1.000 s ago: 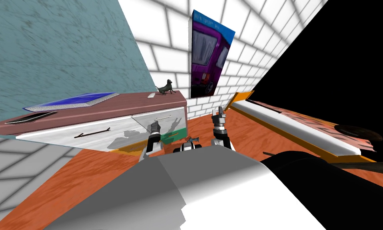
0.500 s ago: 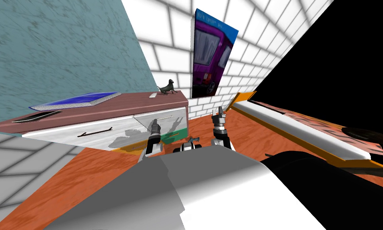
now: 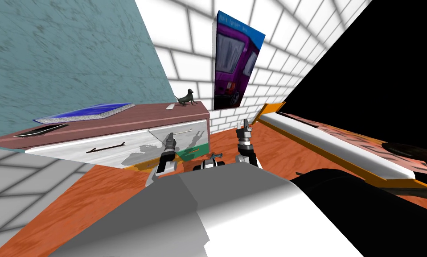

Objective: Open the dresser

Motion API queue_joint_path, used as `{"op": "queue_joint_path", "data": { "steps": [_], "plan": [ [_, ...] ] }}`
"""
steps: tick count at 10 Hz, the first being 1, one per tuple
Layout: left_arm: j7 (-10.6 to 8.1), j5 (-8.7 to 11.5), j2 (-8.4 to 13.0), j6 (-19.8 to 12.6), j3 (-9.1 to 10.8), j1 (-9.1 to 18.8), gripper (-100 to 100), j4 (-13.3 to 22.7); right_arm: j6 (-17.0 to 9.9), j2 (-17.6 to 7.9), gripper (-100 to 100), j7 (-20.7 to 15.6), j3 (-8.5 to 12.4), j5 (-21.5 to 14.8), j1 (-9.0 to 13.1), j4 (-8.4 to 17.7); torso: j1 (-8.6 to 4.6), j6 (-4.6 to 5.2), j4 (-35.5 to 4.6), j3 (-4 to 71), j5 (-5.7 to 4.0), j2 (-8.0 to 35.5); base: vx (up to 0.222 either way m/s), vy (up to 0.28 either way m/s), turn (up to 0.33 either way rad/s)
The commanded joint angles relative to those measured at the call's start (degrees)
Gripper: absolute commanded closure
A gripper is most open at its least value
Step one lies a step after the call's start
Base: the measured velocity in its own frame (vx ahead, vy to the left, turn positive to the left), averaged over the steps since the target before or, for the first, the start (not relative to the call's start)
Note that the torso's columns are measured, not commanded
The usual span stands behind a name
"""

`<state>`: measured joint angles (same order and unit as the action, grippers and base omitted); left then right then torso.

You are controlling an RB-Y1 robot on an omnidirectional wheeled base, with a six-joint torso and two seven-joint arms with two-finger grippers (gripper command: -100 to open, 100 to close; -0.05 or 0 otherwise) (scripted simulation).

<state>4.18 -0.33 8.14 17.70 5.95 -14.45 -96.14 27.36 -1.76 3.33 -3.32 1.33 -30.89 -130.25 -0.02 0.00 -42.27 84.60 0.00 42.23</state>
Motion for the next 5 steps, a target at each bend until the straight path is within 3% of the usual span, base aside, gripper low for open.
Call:
{"op": "queue_joint_path", "data": {
  "steps": [1,2,3,5],
  "plan": [
    [0.01,0.2,0.5,-2.4,0.05,-0.2,-100,-2.3,0.0,0.0,0,0.0,0.0,0.0,0.0,0.0,-0.15,0.01,0.0,0.0,-0.04,0.0,0.052,-0.096,0.003],
    [0.01,0.4,0.5,-3.3,0.11,-0.3,-100,-3.5,0.0,0.0,0,0.0,0.0,0.0,0.0,0.0,-0.19,0.0,0.0,0.0,-0.06,0.0,0.034,-0.089,0.005],
    [0.02,0.4,-1.9,-3.7,0.15,-0.4,-100,-4.4,0.0,0.0,0,0.0,0.0,0.0,0.0,0.0,-0.06,0.0,0.0,0.0,-0.03,0.1,0.022,-0.058,0.008],
    [0.02,0.4,-4.6,-3.9,0.18,-0.5,-100,-5.0,0.0,0.0,0,0.0,0.0,0.0,0.0,0.0,0.18,0.0,0.0,-0.1,0.05,0.1,0.009,-0.021,-0.003]
  ]
}}
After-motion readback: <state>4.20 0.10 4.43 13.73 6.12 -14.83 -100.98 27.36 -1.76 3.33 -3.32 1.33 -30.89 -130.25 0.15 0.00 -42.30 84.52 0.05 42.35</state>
